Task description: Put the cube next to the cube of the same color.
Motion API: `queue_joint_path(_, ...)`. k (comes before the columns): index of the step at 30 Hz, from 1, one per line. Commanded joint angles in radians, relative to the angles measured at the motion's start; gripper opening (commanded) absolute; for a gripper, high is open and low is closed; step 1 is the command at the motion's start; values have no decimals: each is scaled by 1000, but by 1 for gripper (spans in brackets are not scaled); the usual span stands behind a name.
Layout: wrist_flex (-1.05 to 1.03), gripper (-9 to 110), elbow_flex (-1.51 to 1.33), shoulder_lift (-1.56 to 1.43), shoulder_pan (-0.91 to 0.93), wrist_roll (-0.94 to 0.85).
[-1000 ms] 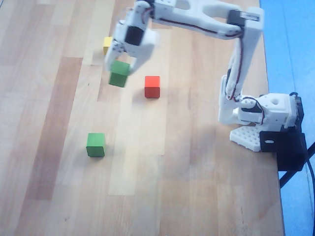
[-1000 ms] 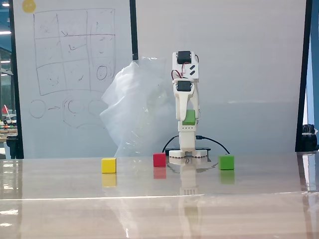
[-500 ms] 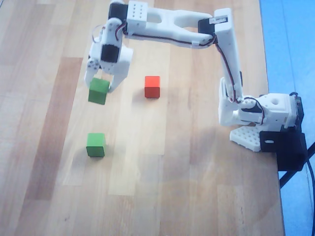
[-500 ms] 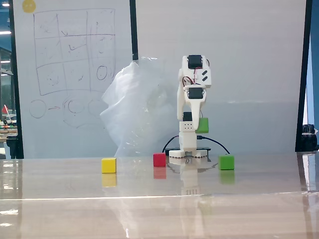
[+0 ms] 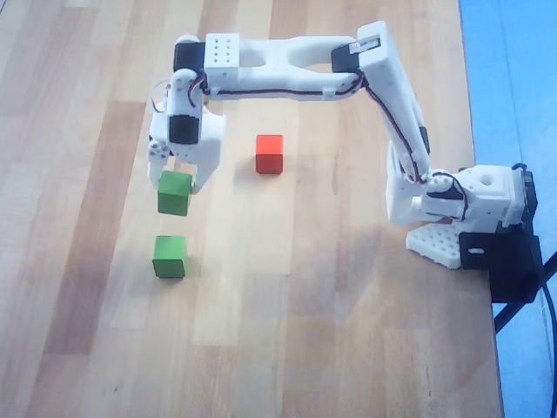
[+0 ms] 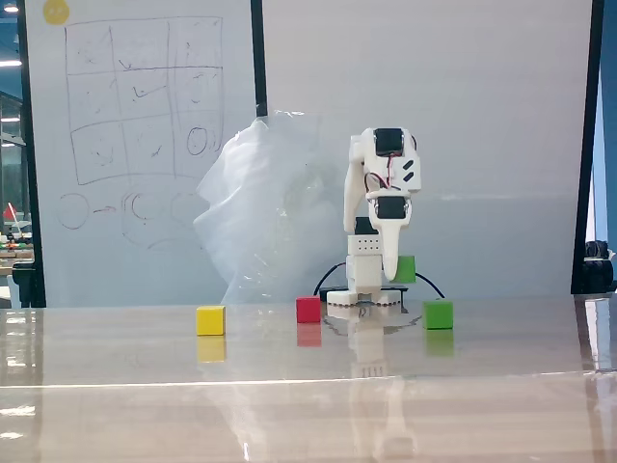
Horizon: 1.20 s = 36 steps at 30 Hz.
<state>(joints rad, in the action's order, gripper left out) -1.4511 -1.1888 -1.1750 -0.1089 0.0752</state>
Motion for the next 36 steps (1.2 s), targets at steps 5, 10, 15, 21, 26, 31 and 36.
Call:
queue_joint_path(5,26,0,101,17,-8,0)
queue_joint_path(10,48,0,101,55,-8,0)
queue_joint_path(15,78,0,101,66,-9,0)
queue_joint_path(21,87,0,100,95,-9,0)
queue_joint_path(26,92,0,100,141,-11,0)
queue_joint_path(31,94,0,100,160,-11,0)
queue_joint_path(36,94,1,100,160,-11,0)
